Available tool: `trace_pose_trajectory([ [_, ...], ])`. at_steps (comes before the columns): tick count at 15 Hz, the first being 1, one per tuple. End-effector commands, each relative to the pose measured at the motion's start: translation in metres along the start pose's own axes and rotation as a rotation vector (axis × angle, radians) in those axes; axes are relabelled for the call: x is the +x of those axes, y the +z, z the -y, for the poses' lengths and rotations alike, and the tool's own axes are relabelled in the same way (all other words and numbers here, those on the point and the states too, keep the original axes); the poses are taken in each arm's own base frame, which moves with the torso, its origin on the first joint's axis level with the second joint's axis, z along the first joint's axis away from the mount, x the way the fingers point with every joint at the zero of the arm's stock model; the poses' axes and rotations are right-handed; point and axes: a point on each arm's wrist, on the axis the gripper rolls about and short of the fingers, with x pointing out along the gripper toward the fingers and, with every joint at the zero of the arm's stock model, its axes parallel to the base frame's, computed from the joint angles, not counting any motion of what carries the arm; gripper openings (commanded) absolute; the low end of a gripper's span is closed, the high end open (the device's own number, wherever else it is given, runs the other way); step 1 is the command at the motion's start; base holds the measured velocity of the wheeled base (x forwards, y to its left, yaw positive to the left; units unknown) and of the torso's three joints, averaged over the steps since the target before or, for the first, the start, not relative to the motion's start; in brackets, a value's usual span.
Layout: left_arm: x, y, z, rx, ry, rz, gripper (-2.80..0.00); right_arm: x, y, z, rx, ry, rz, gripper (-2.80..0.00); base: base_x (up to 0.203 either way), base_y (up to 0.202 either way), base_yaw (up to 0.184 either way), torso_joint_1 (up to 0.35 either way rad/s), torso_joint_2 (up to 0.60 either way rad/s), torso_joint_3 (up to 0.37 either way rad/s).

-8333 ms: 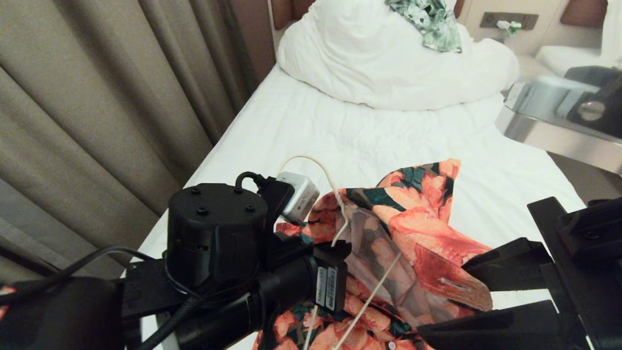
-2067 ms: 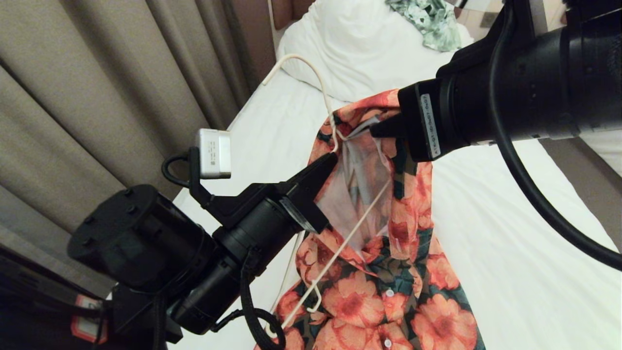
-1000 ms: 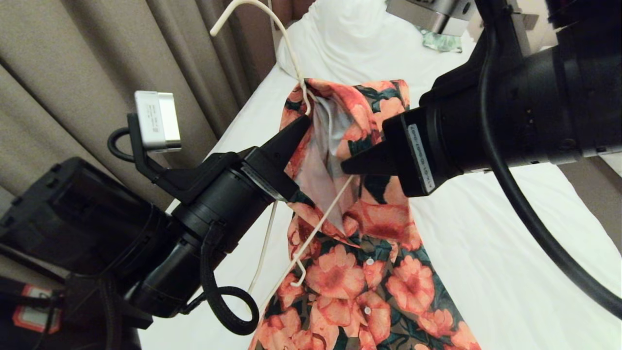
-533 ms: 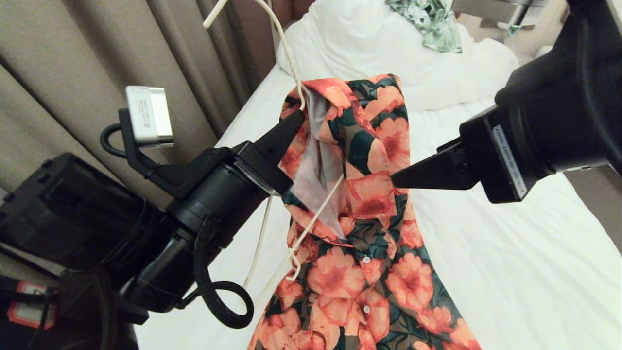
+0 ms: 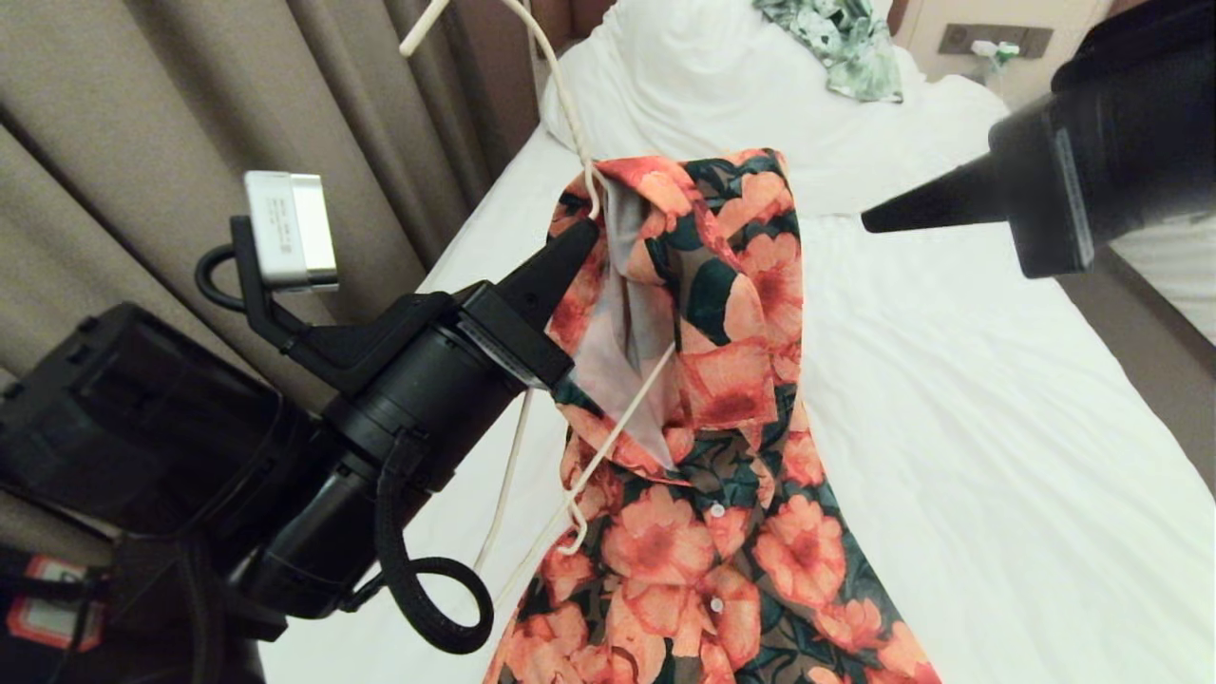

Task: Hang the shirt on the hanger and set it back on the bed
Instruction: Hook the other side of the shirt onto the hanger

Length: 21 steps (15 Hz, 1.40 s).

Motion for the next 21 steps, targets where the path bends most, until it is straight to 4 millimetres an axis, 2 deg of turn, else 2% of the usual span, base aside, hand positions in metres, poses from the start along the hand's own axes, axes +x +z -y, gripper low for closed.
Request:
trace_pose_trajectory([
  [1,-0.001,-0.004,0.003,-0.011,-0.01,-0.012,-2.8,0.014,0.001,0.021,-0.049,0.02,0.023,-2.8,0.0,0.0,0.0,0.0,0.0,0.0],
  [3,-0.005,-0.011,0.009,-0.028,-0.031,-0.043,-2.8,0.023,0.002,0.033,-0.071,0.094,0.07,-2.8,0.0,0.0,0.0,0.0,0.0,0.0],
  [6,-0.015,-0.024,0.025,-0.06,-0.081,-0.109,-2.8,0.024,0.0,0.048,-0.085,0.11,0.081,-2.8,0.0,0.0,0.0,0.0,0.0,0.0],
  [7,-0.018,-0.031,0.028,-0.071,-0.092,-0.14,-2.8,0.019,-0.002,0.05,-0.091,0.104,0.071,-0.26,0.0,0.0,0.0,0.0,0.0,0.0],
  [8,-0.021,-0.038,0.03,-0.081,-0.097,-0.168,-2.8,0.009,-0.004,0.051,-0.101,0.104,0.055,0.0,0.0,0.0,0.0,0.0,0.0,0.0],
  [11,-0.022,-0.044,0.031,-0.109,-0.097,-0.193,-2.8,-0.013,-0.016,0.047,-0.102,0.128,-0.039,0.0,0.0,0.0,0.0,0.0,0.0,0.0],
  [13,-0.023,-0.045,0.033,-0.115,-0.104,-0.199,-2.8,-0.016,-0.023,0.046,-0.132,0.144,-0.095,0.0,0.0,0.0,0.0,0.0,0.0,0.0],
  [21,-0.026,-0.043,0.037,-0.121,-0.122,-0.2,-2.8,0.032,-0.033,0.057,-0.355,0.231,-0.154,0.0,0.0,0.0,0.0,0.0,0.0,0.0],
])
